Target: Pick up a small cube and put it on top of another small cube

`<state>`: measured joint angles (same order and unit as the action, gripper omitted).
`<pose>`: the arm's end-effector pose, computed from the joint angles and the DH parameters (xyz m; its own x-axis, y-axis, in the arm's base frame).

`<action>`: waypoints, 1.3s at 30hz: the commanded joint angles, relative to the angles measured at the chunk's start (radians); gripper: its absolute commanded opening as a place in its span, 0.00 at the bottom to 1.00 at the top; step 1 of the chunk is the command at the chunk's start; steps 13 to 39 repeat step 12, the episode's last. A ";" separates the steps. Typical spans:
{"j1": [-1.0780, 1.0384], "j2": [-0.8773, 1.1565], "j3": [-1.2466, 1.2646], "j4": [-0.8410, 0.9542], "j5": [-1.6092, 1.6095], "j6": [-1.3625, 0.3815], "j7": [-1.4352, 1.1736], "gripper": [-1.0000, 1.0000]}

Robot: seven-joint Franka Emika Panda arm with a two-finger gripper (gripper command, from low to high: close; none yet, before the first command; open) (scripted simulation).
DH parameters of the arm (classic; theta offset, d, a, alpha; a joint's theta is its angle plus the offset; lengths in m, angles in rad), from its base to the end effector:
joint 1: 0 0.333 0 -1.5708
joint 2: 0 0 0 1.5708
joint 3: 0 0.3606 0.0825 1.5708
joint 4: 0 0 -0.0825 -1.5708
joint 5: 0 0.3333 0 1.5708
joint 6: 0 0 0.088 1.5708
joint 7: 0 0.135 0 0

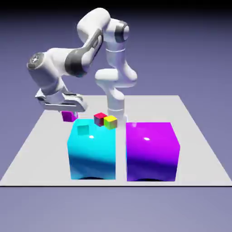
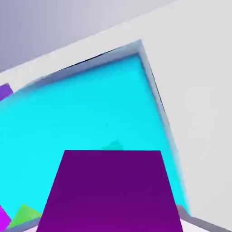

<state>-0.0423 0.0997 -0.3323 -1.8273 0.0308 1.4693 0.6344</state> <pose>0.4482 -0.1653 0.4871 0.4495 -0.8220 -0.3497 -0.7955 -0.5465 0.2618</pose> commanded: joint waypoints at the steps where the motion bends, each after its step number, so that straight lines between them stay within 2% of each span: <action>1: -0.001 -0.036 0.020 -0.020 -0.040 -0.012 -0.001 0.00; 9: 0.014 -0.043 0.035 -0.239 -0.083 0.177 0.019 0.00; 10: 0.014 -0.043 0.035 -0.239 -0.083 0.177 0.019 1.00; 39: 0.014 -0.039 0.035 -0.203 -0.081 0.144 0.017 1.00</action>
